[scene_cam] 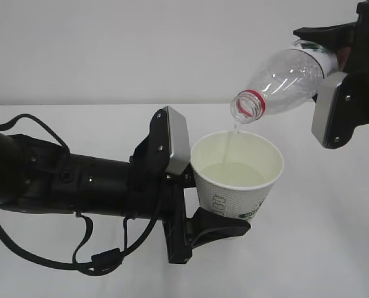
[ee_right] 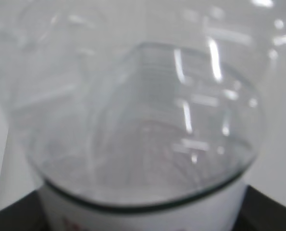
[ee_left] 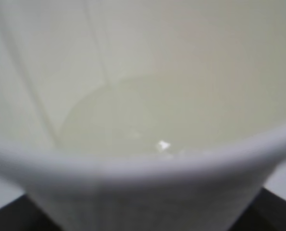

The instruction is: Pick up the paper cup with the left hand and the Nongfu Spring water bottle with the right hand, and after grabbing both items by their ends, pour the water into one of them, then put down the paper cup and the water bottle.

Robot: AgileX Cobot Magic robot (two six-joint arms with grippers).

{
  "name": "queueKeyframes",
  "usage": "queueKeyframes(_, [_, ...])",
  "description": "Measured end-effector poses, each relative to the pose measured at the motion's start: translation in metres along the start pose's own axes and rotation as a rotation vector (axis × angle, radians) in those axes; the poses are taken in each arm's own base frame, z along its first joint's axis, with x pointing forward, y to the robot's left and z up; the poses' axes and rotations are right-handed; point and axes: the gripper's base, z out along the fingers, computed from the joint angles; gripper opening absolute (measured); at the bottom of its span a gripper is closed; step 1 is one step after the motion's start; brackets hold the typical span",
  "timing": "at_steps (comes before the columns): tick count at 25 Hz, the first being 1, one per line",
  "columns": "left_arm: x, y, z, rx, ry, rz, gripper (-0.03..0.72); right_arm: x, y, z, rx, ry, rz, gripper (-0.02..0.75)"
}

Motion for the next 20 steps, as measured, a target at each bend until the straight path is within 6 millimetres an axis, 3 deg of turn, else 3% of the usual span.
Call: queueKeyframes(20, [0.0, 0.0, 0.0, 0.0, 0.0, 0.0, 0.534, 0.0, 0.0, 0.0, 0.0, 0.0, -0.009, 0.465])
